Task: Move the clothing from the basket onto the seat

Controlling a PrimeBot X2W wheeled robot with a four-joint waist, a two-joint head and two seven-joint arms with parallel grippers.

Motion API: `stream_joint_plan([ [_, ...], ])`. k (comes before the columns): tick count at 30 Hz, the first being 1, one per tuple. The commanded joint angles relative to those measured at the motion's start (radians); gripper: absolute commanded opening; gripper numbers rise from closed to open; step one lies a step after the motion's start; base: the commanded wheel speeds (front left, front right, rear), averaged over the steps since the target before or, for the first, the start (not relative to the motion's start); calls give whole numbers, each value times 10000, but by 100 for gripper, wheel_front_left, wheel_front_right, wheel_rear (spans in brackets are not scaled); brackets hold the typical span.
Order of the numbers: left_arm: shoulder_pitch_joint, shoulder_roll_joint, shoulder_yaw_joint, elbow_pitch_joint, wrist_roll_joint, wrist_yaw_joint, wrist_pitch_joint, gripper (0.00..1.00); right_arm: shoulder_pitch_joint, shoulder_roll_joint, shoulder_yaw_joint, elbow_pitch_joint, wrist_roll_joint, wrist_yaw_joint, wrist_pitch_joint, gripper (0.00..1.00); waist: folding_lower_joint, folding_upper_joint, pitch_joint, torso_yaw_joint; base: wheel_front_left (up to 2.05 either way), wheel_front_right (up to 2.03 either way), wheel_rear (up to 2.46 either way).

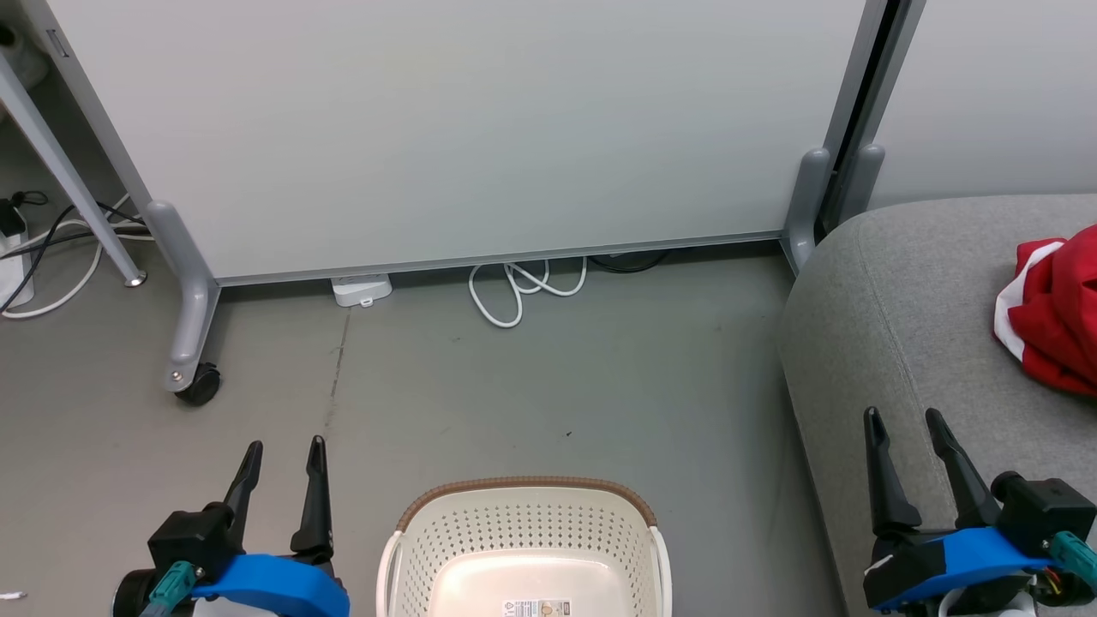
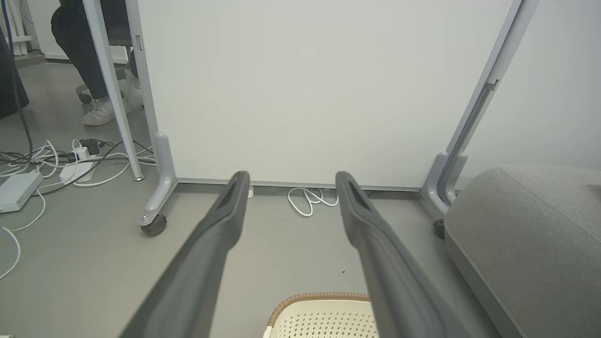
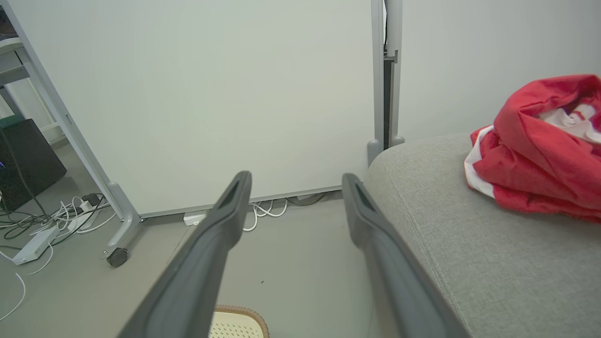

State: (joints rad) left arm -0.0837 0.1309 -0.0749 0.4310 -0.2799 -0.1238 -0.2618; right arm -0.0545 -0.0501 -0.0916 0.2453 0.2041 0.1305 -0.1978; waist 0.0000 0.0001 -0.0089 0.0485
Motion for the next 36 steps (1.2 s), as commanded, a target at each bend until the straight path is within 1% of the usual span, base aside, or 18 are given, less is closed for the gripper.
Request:
stream_joint_plan([
  [1, -89, -1, 54, 31, 78, -22, -46, 100, 149, -6, 10, -64, 16, 5, 16, 100, 0, -1, 4, -3, 0, 0, 0],
  [13, -94, -62, -12, 214, -8, -78, -46, 100, 198, -6, 150, 55, 360, 5, 13, 100, 0, -1, -13, -43, 0, 0, 0],
  [14, -6, -87, -12, 228, -16, -21, 6, 0, 70, 2, 145, 60, 313, 0, 29, 0, 0, -1, -12, -45, 0, 0, 0],
  [20, 553, -272, -26, 786, -88, -19, 78, 0, 313, 59, 145, 691, 354, 0, 76, 0, 0, -1, -12, -51, 0, 0, 0],
  [36, 353, -381, 394, 221, -2871, -31, 861, 0, 109, 43, 61, 529, 3249, 1, 719, 0, 0, -1, 5, -107, 0, 0, 0],
])
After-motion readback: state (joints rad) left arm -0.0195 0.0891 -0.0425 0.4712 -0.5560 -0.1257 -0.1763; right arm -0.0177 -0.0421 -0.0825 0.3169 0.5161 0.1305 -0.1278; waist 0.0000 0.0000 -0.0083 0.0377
